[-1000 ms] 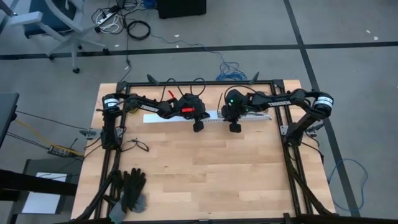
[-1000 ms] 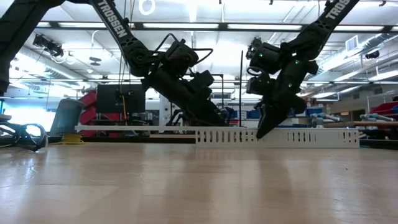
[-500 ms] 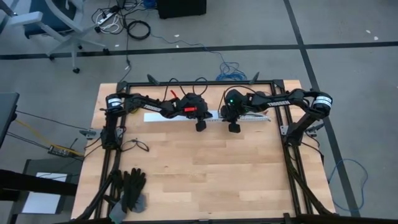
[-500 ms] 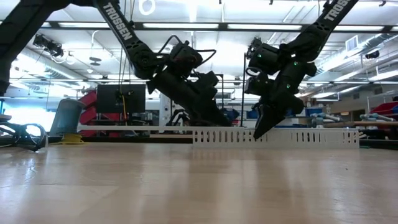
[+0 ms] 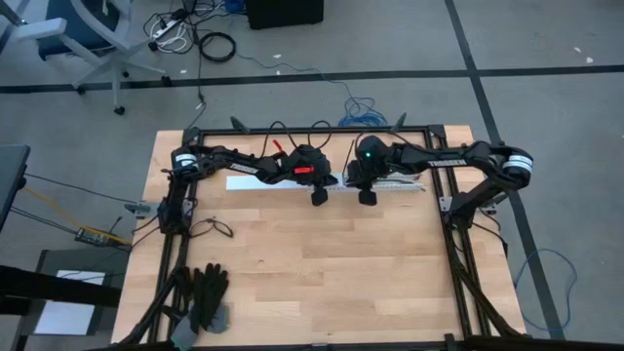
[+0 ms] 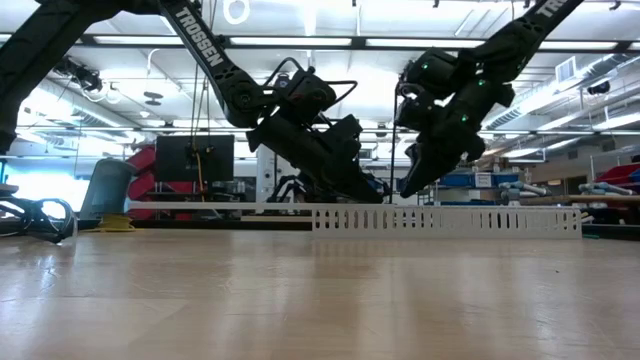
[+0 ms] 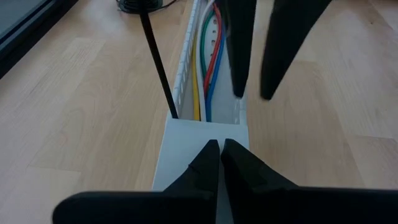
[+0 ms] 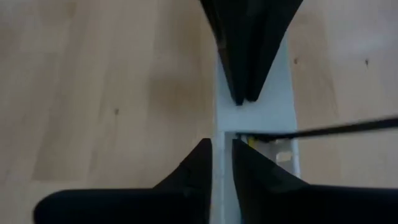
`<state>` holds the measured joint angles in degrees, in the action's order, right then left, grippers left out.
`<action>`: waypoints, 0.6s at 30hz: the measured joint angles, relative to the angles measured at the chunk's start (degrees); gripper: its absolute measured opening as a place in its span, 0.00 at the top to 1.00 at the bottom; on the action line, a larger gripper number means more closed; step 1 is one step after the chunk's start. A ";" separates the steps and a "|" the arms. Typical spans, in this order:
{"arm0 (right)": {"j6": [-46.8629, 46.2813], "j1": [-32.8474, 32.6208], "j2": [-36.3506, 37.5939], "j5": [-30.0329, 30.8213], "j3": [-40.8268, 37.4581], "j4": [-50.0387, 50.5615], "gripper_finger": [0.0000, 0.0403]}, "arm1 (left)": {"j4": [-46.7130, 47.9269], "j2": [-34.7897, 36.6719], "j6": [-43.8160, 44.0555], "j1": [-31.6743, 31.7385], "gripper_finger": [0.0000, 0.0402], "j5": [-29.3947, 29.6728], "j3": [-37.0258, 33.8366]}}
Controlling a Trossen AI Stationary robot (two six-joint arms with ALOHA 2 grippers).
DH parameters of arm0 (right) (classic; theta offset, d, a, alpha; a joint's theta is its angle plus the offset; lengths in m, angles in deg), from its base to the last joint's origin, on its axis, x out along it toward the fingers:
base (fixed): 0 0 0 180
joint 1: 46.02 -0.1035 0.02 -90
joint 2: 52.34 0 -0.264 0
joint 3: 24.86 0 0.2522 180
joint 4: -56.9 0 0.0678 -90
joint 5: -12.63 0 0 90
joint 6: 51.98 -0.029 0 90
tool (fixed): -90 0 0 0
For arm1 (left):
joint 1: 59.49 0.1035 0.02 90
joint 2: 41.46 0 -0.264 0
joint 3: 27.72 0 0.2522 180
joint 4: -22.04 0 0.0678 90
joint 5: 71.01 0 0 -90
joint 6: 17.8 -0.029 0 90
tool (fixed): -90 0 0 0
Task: Ziptie cables
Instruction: Close the white cable duct
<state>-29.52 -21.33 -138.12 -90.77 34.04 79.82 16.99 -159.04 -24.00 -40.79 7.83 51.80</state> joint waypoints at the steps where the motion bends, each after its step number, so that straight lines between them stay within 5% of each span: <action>1: 0.00 -0.15 0.64 -0.01 -0.15 0.56 0.87 | 0.07 0.00 0.00 0.00 1.00 0.04 0.00; 8: -1.20 -0.26 4.13 0.32 -0.18 5.47 0.77 | 0.08 0.00 0.02 0.00 1.00 0.16 -0.02; 18: -1.27 0.24 -0.44 1.83 -0.18 6.61 0.75 | 0.22 0.02 0.32 0.00 1.00 0.36 -0.04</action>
<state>-30.78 -21.09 -138.55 -88.94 33.87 86.43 17.20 -159.02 -23.68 -40.79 8.19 51.75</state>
